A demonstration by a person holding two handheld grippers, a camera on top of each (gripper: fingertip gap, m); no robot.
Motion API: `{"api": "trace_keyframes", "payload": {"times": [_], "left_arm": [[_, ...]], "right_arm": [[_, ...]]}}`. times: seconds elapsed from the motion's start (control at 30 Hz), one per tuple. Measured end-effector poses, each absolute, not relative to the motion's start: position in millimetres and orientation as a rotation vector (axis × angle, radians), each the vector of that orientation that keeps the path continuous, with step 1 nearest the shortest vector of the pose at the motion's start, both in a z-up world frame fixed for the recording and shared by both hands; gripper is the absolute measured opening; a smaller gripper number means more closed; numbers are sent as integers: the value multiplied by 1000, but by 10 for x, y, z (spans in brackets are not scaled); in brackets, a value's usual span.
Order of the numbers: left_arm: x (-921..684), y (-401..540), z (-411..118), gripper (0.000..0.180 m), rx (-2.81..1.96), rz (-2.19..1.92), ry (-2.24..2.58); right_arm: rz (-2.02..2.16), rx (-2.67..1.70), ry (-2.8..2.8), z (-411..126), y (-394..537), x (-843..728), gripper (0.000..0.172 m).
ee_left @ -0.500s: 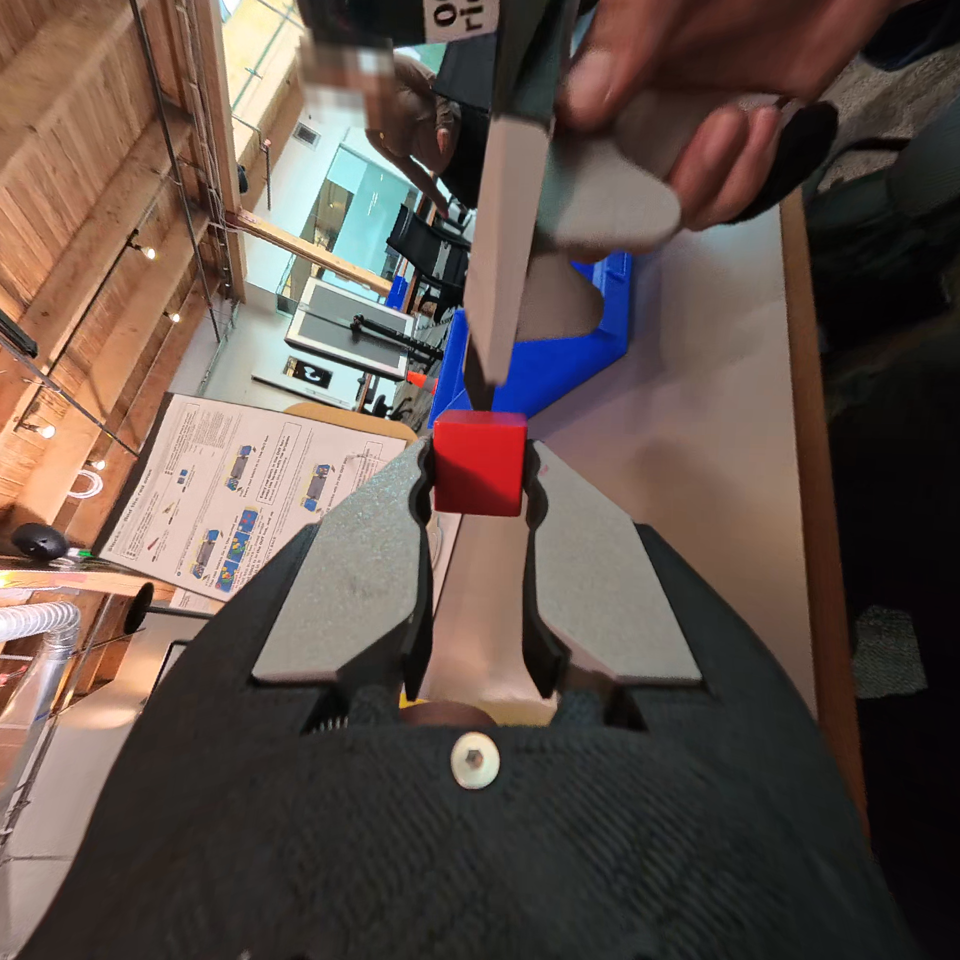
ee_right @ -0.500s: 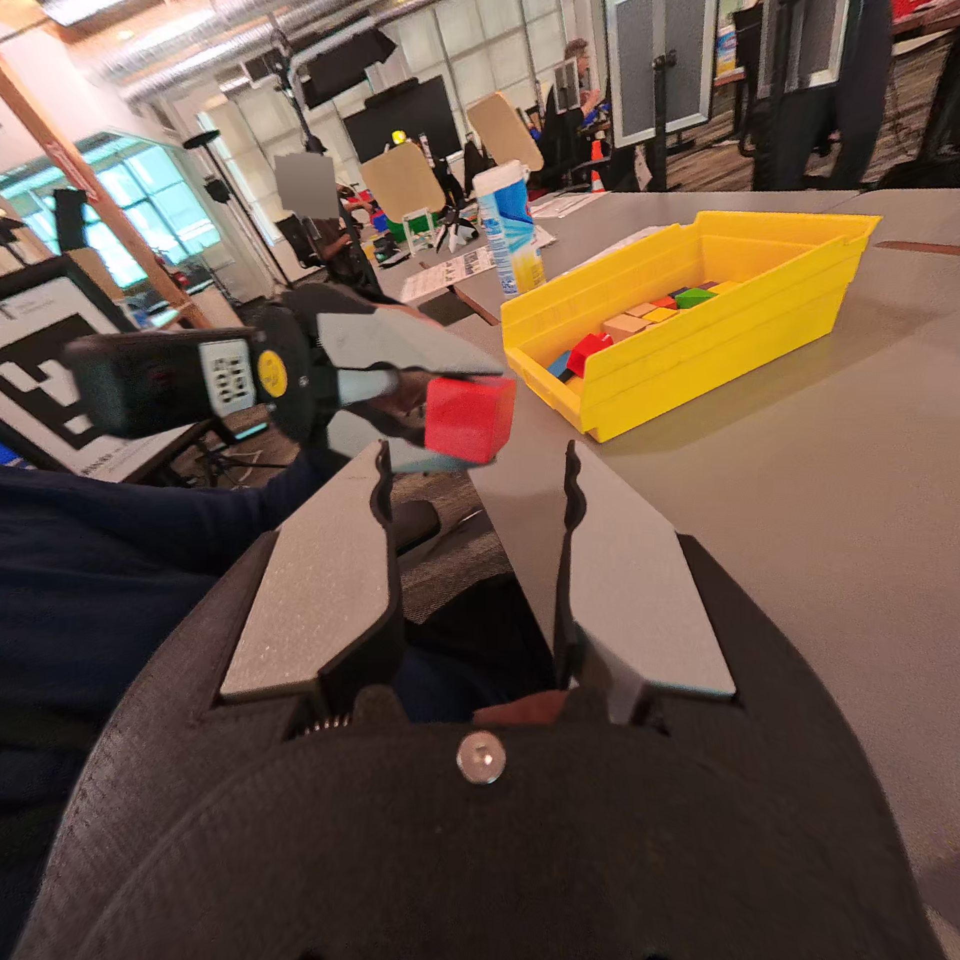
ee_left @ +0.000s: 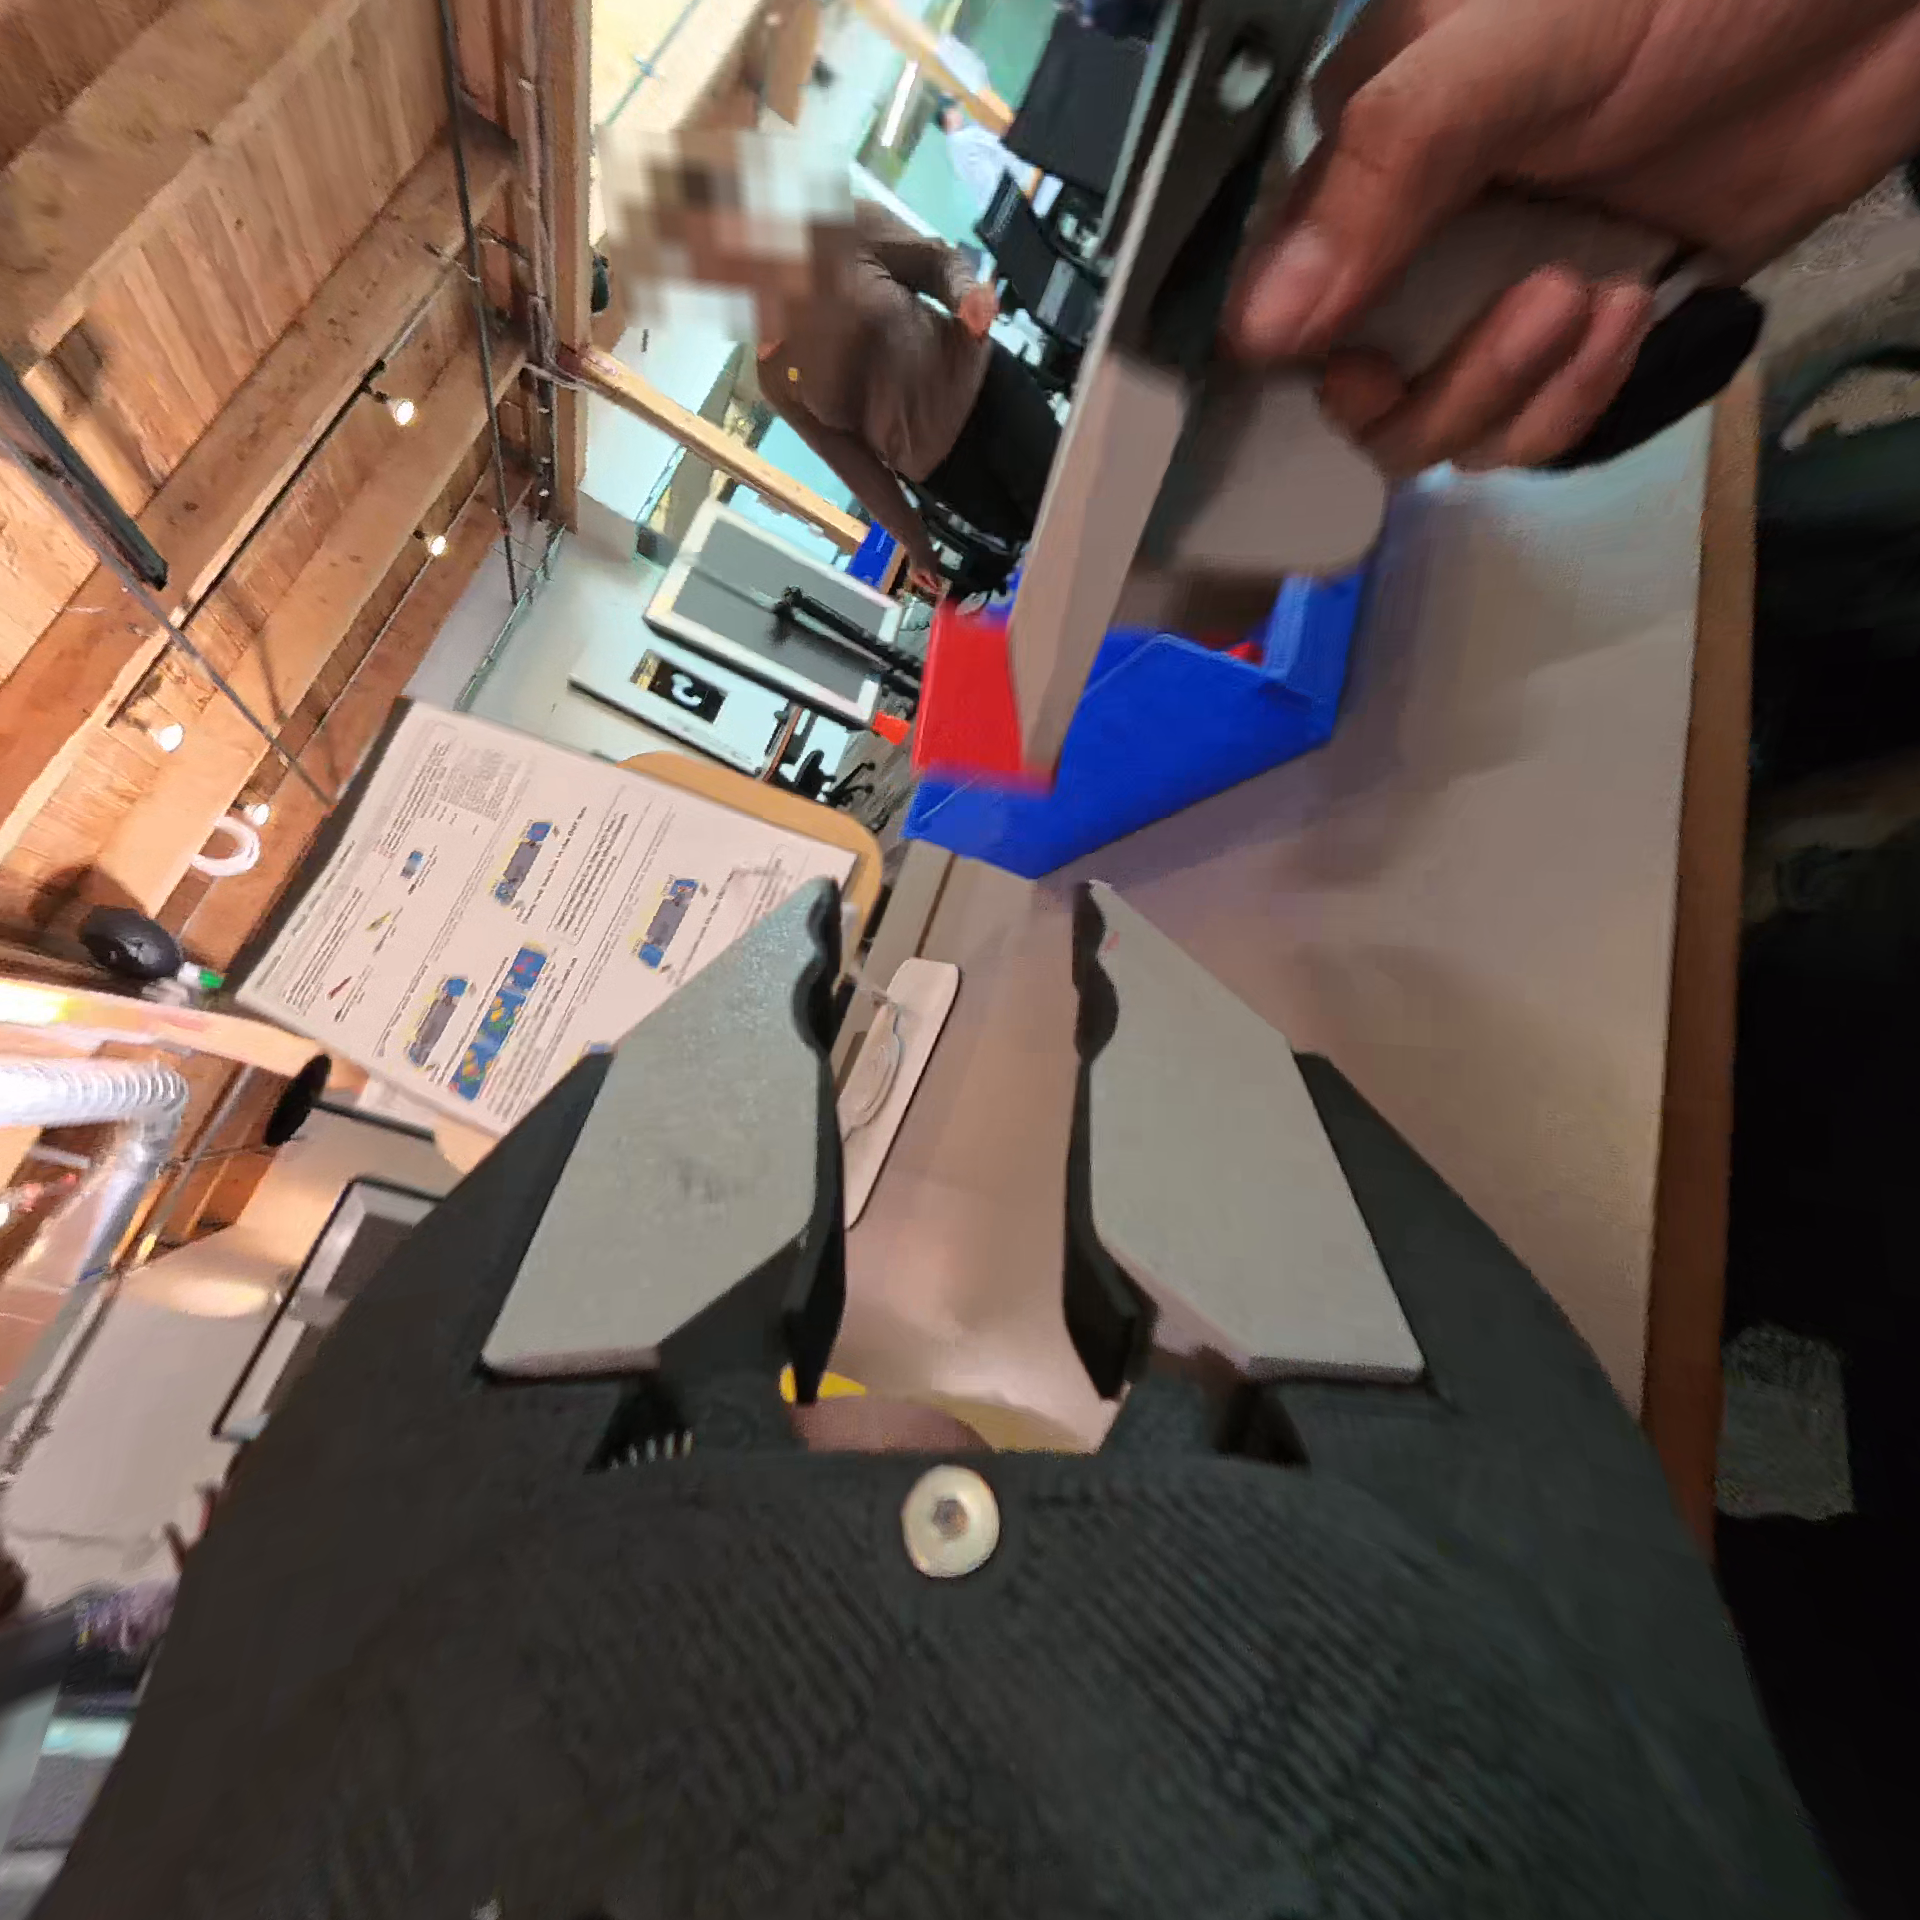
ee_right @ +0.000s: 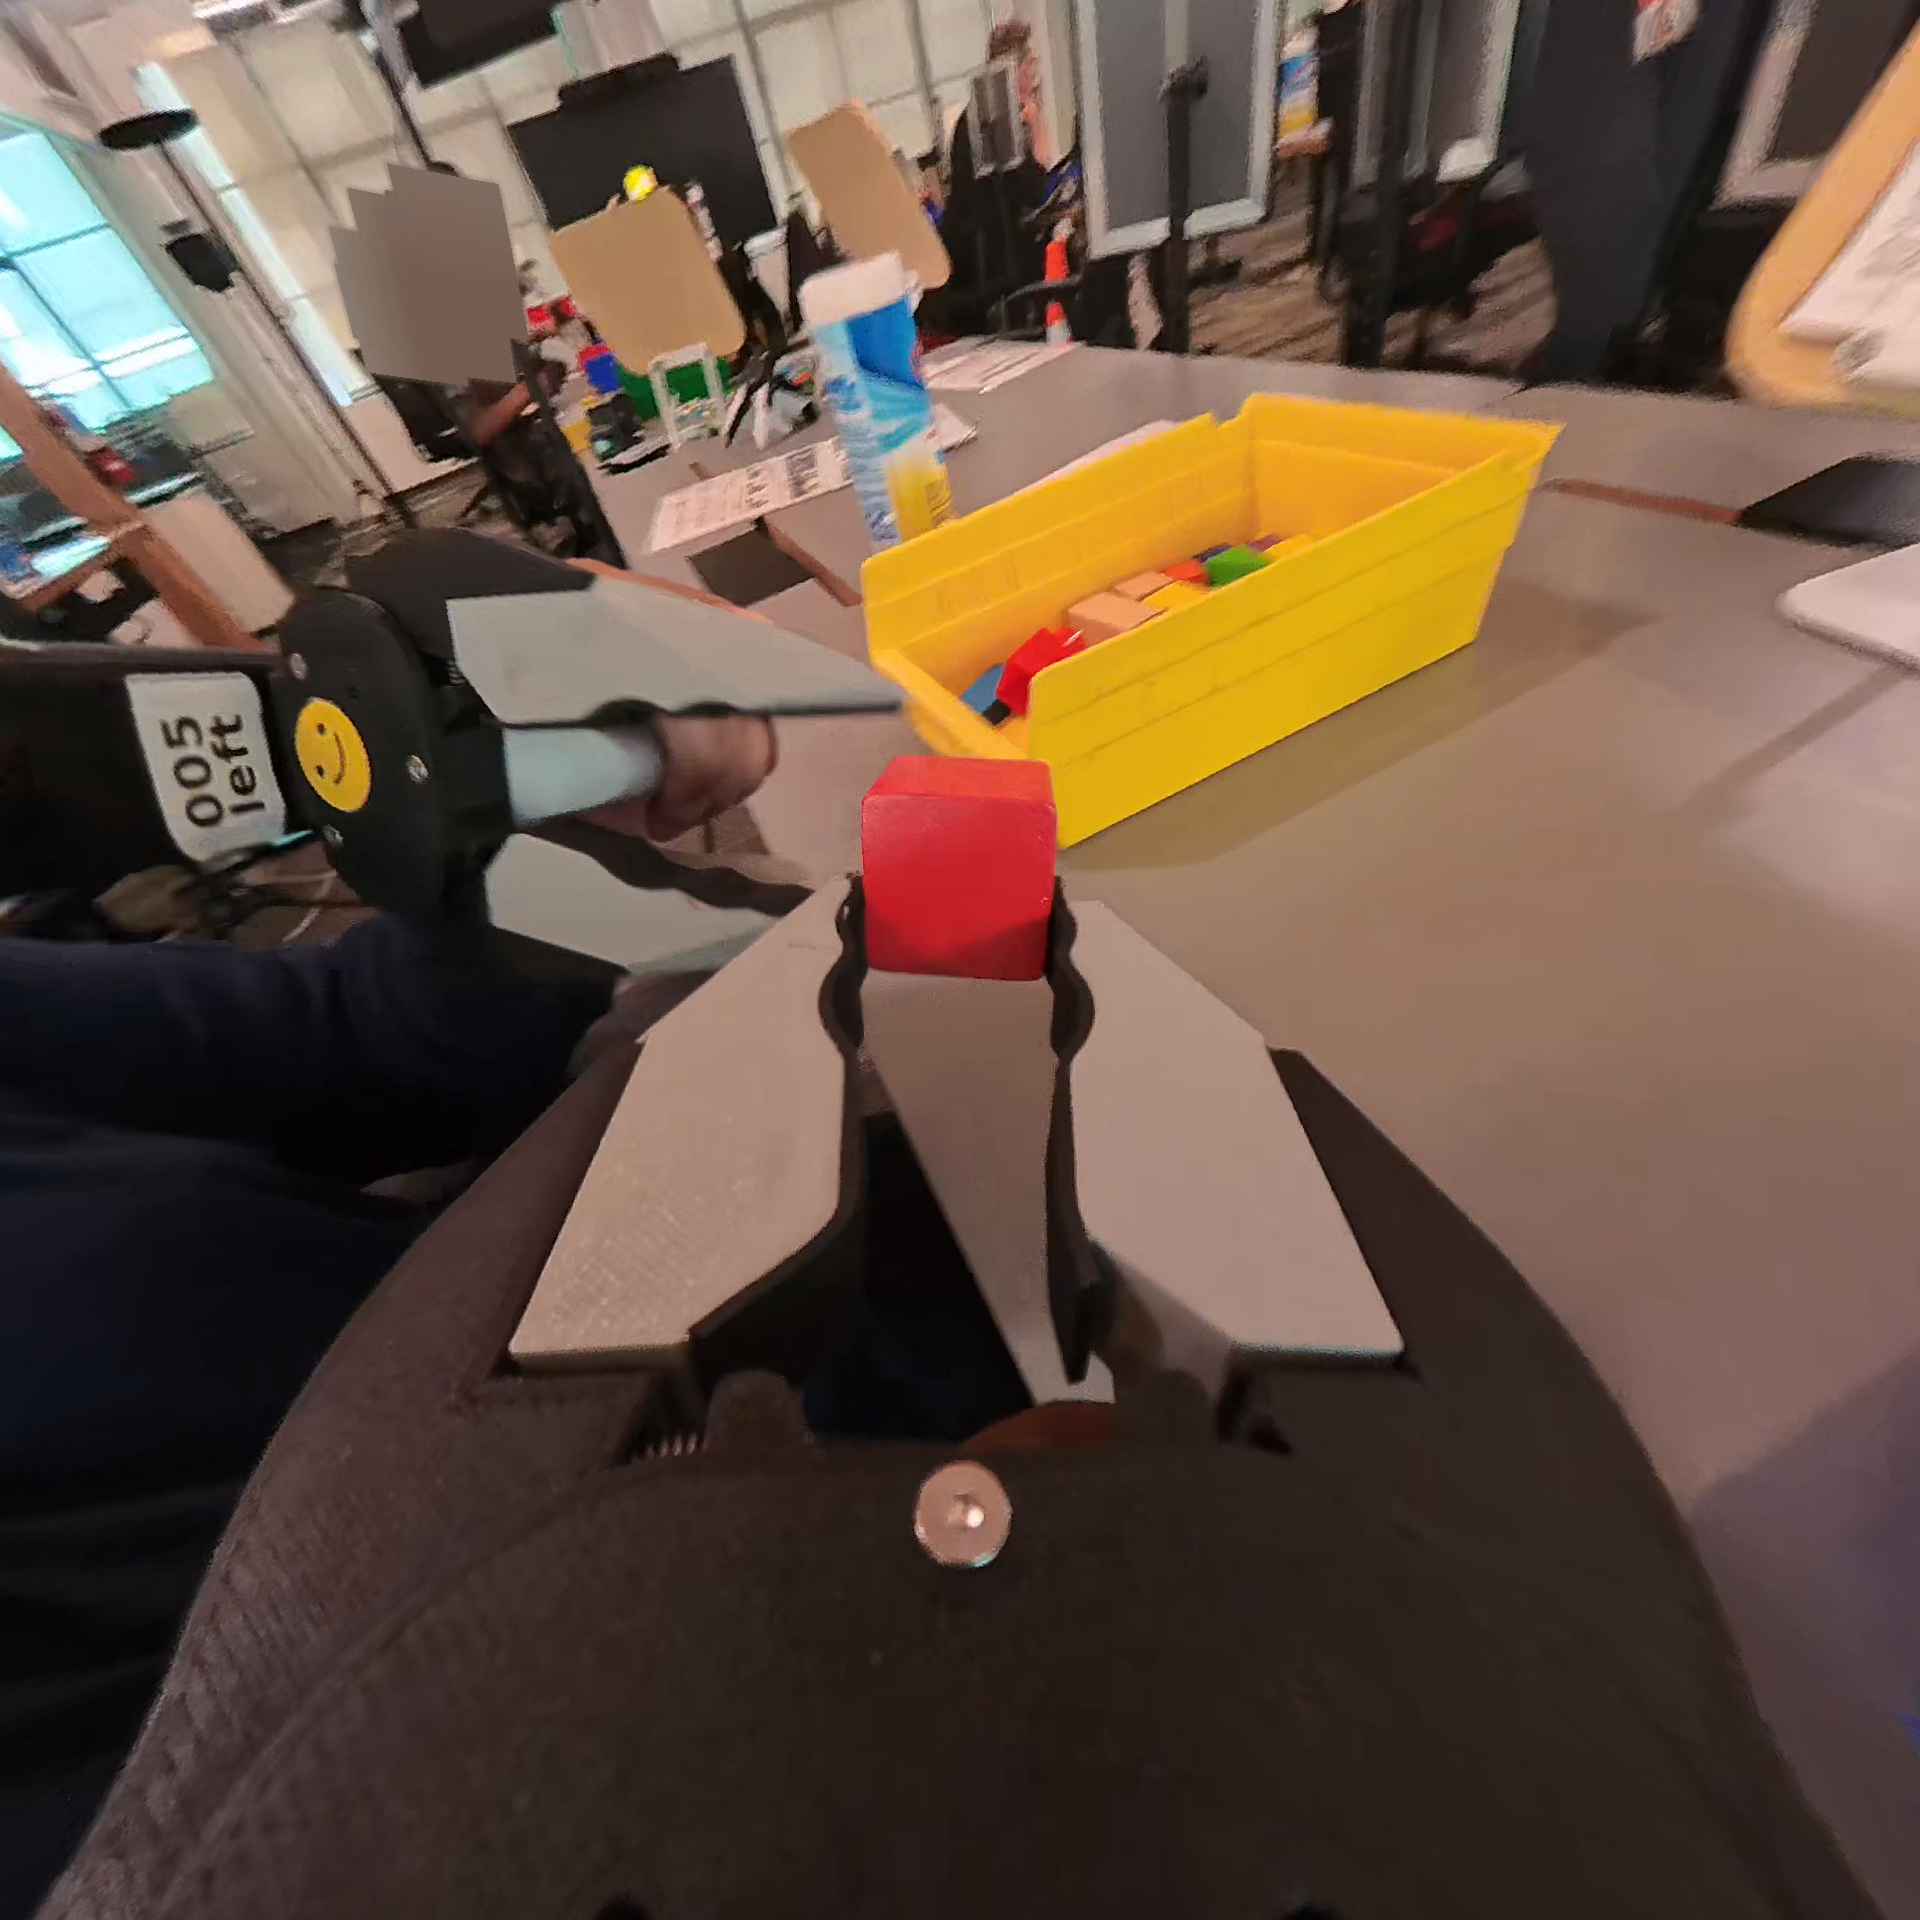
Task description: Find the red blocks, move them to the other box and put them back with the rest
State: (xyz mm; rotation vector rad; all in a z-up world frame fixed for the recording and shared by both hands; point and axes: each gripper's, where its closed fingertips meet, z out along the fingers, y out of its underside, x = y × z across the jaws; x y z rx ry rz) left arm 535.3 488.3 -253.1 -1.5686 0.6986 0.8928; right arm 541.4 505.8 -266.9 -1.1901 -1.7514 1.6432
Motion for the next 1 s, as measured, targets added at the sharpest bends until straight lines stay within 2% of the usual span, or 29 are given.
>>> {"api": "trace_keyframes", "payload": {"times": [0.13,0.27,0.37,0.47,0.57,0.63,0.73,0.8,0.87,1.0], "left_arm": [[4749,4438,-2134,27,-1555,967,436],[4262,4022,-1962,27,-1566,982,206],[4199,3941,-1906,23,-1539,916,141],[4219,4010,-1957,23,-1558,870,143],[4200,4085,-2062,23,-1606,885,151],[4162,4125,-2141,23,-1642,860,129],[3989,4138,-2285,24,-1718,807,20],[3868,4118,-2400,25,-1777,784,-29],[3728,4059,-2469,26,-1810,798,-76],[3563,4000,-2546,26,-1826,735,-141]], "right_arm": [[1513,-1105,-1378,-1936,5864,5811,31],[1124,-943,-919,-1138,6655,6749,31],[918,-935,-799,-974,6922,7180,31],[899,-1012,-798,-1116,7171,7072,31],[896,-1132,-857,-1489,7466,6625,32],[857,-1245,-905,-1880,7728,6254,33],[839,-1534,-1087,-2747,7979,5700,32],[784,-1689,-1173,-3191,8066,5549,54],[769,-1693,-1184,-3229,8072,5540,52],[834,-1583,-1119,-2819,8000,5700,50]]}}
